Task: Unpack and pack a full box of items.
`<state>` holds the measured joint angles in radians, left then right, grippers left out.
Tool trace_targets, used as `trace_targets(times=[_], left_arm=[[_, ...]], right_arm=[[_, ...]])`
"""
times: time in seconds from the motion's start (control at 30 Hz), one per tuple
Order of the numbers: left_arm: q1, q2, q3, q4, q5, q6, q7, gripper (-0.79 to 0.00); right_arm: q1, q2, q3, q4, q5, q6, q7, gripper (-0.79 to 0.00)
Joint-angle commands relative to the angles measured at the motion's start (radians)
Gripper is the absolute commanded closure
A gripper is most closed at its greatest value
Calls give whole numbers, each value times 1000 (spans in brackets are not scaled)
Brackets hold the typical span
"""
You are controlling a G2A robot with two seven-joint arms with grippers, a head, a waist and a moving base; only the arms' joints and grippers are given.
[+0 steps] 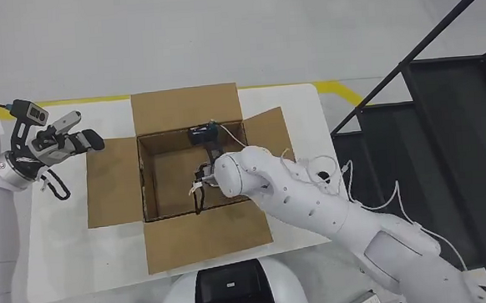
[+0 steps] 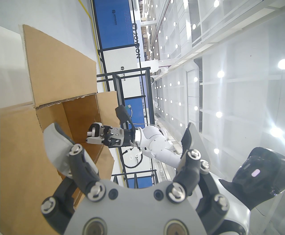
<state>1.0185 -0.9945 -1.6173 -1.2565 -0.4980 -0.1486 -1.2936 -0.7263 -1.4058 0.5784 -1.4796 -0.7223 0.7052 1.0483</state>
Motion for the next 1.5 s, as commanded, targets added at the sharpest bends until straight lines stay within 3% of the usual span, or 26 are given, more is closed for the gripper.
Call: trace_targets(times=[0.0,0.33,0.7,1.47], left_arm=[[0,0,0,0,0,0,0,-785],[0,0,0,0,0,0,0,-785],[0,0,0,0,0,0,0,-785],[0,0,0,0,0,0,0,-785]], right_arm=[[21,-24,-24,63,31,-5,-25,0],[112,-159,-151,345,104,-33,-138,0],[172,-296,-234,605,126,-40,-160,0],[220,-476,-254,944,140,-118,-171,0]])
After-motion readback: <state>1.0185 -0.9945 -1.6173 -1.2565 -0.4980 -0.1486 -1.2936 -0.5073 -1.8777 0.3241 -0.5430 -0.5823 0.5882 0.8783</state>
